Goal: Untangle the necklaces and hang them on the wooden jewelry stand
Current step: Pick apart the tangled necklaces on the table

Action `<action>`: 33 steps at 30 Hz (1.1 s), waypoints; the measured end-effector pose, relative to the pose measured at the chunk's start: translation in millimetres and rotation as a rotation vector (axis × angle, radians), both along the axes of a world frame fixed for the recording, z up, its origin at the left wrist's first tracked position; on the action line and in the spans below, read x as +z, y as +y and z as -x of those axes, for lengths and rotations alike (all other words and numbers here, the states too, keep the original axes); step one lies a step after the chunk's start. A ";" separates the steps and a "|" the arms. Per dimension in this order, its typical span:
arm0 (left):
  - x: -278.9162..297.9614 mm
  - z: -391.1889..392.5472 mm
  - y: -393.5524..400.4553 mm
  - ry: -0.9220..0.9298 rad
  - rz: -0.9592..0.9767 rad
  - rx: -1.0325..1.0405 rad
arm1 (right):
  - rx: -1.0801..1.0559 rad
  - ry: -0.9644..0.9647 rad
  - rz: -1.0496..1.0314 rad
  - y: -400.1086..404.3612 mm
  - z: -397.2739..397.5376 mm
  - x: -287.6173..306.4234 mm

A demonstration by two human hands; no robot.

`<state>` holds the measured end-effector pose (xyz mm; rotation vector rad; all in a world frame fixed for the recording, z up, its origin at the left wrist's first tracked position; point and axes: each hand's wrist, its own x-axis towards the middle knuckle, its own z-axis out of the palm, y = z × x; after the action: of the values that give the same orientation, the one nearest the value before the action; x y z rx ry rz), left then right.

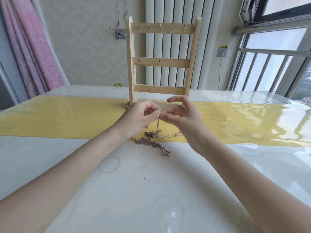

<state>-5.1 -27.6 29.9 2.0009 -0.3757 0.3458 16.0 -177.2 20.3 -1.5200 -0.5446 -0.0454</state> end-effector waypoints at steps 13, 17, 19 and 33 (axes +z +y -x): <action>-8.1 -1.4 -3.2 0.100 -0.223 -0.049 | 0.107 0.131 0.141 -9.3 -5.0 7.6; -6.6 3.2 -3.5 0.076 -0.472 -0.032 | 0.104 -0.050 0.446 -11.3 -4.6 8.8; -7.1 4.5 -4.8 -0.001 -0.617 0.006 | 0.075 -0.142 0.524 -10.0 -4.4 8.2; -14.6 3.0 -9.0 -0.459 -0.356 0.109 | 0.079 -0.072 0.286 -9.0 -5.8 6.5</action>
<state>-8.1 -36.6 15.4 2.2853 -0.6520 0.8645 21.8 -186.2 26.8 -1.7783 -0.6908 0.0405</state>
